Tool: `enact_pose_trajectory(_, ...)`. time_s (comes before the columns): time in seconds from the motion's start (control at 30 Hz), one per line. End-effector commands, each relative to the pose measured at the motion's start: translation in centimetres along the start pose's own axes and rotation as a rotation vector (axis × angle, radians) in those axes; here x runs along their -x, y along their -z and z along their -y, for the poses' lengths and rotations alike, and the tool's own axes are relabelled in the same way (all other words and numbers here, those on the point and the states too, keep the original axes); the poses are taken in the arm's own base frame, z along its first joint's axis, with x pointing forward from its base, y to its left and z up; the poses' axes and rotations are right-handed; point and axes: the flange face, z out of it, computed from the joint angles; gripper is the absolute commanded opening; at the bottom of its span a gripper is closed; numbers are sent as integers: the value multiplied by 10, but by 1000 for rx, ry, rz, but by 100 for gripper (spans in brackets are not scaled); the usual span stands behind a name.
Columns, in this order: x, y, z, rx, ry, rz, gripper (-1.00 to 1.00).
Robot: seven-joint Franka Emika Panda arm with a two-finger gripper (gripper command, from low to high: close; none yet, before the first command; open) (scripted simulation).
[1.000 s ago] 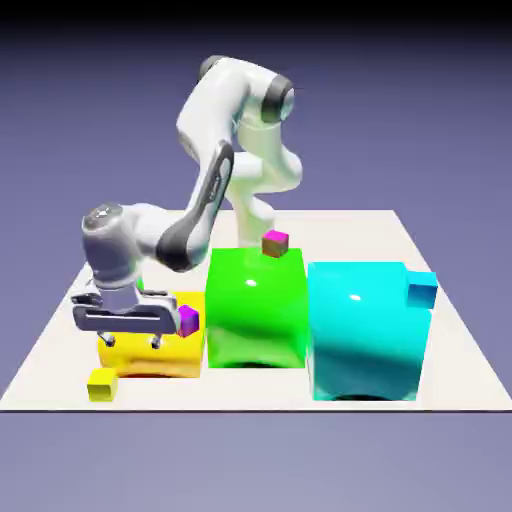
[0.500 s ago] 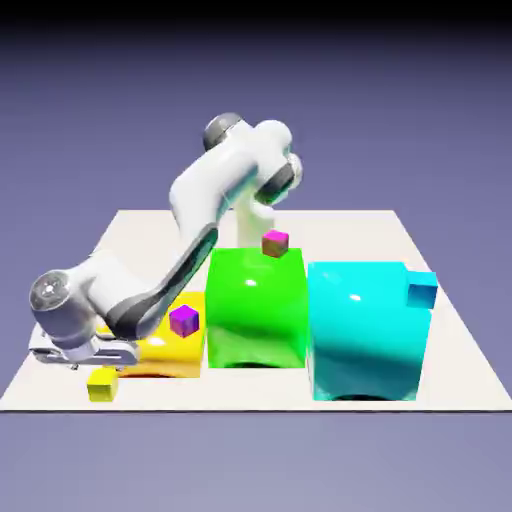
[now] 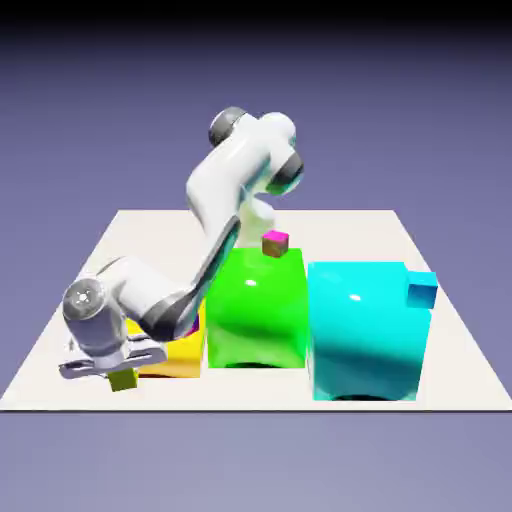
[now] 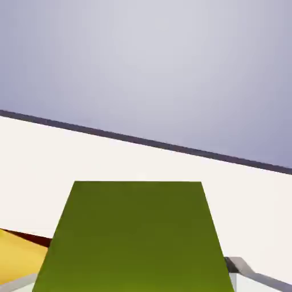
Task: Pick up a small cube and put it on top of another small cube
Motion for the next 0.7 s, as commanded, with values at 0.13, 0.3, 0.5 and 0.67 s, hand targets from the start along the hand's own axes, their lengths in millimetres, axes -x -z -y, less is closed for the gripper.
enact_pose_trajectory(0.13, 42, 42, 113, 71, 415, -74, -100)
enact_pose_trajectory(0.3, 114, 87, 222, 189, 847, -178, -100)
enact_pose_trajectory(0.5, 240, 137, 335, 410, 1364, -341, -100)
enact_pose_trajectory(0.67, 373, 165, 401, 679, 1769, -501, -100)
